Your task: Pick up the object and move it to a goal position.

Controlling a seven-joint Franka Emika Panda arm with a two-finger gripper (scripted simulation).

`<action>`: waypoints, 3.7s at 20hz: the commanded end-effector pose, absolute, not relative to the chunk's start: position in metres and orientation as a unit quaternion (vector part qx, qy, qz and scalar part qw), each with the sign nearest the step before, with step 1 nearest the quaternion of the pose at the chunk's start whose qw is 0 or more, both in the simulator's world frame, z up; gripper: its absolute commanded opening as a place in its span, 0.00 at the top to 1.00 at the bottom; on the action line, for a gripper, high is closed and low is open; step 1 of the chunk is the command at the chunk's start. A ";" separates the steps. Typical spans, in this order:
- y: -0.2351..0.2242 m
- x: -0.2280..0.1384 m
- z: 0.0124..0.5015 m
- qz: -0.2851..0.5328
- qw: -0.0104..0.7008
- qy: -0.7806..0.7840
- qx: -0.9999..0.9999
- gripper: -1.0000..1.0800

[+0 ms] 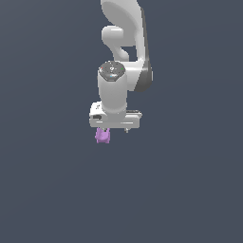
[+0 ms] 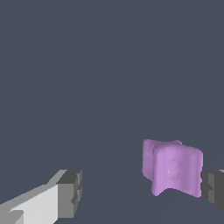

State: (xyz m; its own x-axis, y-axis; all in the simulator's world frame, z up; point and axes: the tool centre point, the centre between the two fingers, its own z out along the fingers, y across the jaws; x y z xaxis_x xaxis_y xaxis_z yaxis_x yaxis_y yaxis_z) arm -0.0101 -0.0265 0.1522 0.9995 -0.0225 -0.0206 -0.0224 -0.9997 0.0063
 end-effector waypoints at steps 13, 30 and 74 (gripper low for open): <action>-0.037 0.005 0.178 0.017 0.014 -0.015 1.000 0.04; -0.091 -0.044 0.103 0.002 0.002 -0.025 1.000 0.04; -0.084 -0.050 0.052 0.000 0.000 -0.027 1.000 1.00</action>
State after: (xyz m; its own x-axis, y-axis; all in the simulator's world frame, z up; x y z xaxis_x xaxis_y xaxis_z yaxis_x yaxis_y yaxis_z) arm -0.0521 -0.0898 0.0483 0.9985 -0.0557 -0.0002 -0.0557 -0.9985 0.0004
